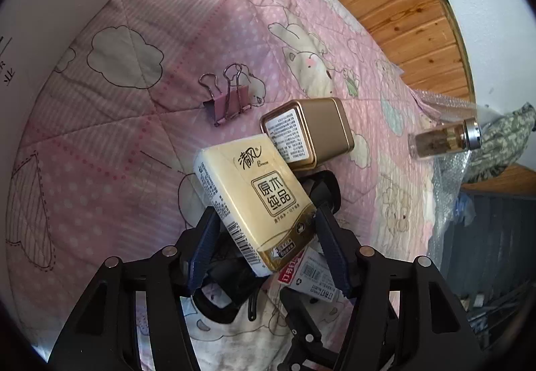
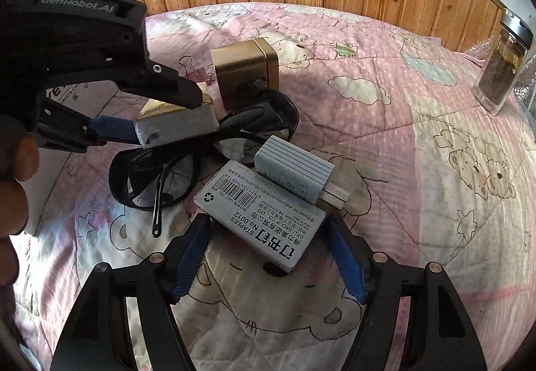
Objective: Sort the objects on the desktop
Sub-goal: 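Close left tool on the cream tissue pack while right tool closes on the white staples box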
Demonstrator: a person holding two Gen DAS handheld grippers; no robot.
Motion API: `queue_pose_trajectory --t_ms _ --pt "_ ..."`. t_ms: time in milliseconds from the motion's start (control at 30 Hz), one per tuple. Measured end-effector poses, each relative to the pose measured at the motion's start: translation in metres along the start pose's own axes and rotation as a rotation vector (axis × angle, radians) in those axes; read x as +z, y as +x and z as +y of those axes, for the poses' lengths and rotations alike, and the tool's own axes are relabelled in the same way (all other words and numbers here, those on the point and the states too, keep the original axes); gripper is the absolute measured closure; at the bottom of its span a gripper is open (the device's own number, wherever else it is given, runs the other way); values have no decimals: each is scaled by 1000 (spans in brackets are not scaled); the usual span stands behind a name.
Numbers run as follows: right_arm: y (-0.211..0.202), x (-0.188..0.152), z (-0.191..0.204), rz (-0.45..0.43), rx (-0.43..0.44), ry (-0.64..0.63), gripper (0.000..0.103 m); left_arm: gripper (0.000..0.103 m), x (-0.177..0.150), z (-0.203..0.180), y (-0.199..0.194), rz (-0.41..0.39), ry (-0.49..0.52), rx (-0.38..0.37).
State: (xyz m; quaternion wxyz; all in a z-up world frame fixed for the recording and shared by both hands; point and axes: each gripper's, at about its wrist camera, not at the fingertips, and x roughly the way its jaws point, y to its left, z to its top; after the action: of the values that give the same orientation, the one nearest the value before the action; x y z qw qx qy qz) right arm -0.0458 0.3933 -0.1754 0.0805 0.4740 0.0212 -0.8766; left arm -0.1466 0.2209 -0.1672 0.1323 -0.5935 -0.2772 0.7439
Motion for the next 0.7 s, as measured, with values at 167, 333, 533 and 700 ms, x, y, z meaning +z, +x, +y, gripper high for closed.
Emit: queue_pose_trajectory --t_ms 167,333,533,700 --pt "-5 2 -6 13 41 34 51 43 12 12 7 4 -86 -38" --pt "-19 -1 -4 38 146 89 58 58 13 12 3 -23 -67 -40" --pt "-19 0 8 39 181 69 55 79 11 5 -11 -68 -17 -13" --pt "-6 2 15 9 167 19 55 80 7 -2 -17 -77 54 40"
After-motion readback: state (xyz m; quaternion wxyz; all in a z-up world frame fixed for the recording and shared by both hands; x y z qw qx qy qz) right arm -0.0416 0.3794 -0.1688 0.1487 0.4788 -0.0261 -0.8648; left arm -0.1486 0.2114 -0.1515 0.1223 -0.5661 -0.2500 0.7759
